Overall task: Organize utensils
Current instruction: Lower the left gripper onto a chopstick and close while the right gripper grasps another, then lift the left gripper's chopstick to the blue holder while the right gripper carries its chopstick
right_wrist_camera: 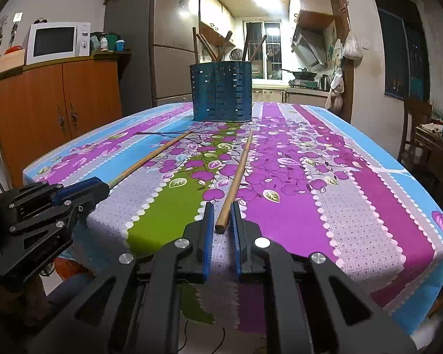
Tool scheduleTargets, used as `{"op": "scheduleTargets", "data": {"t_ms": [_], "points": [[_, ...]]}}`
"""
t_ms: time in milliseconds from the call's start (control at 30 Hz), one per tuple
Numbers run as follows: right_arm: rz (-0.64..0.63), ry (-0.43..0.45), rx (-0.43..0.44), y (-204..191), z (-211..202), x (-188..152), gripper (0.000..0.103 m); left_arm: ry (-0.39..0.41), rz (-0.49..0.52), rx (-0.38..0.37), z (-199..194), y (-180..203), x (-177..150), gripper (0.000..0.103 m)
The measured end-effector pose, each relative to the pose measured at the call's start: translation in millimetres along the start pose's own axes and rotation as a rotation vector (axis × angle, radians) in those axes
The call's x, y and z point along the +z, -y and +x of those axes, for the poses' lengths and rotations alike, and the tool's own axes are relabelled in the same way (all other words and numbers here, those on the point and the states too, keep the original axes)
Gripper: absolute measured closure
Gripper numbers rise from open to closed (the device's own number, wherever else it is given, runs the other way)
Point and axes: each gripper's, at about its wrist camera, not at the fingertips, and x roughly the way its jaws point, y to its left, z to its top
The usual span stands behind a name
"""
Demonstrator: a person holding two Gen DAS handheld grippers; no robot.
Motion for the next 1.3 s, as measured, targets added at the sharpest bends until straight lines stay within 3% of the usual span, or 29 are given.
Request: {"op": "scheduleTargets", "data": {"t_ms": [567, 1067, 1300], "points": [[0.041, 0.046, -0.011, 1.6, -10.4, 5.2, 0.097, 0.031, 0.006, -0.017, -13.2, 1.9, 4.7, 0.095], [-0.094, 0.235, 0.001, 0.7, -65.5, 93.4, 0.098, 0.257, 0.038, 0.002, -60.7, -1.5, 75.8, 0.095], [-0.136, 0.250, 0.062, 4.0, -61.6, 139.2, 0.098, 0.327, 0.049, 0.008, -59.8, -4.2, 111.2, 0.095]]}}
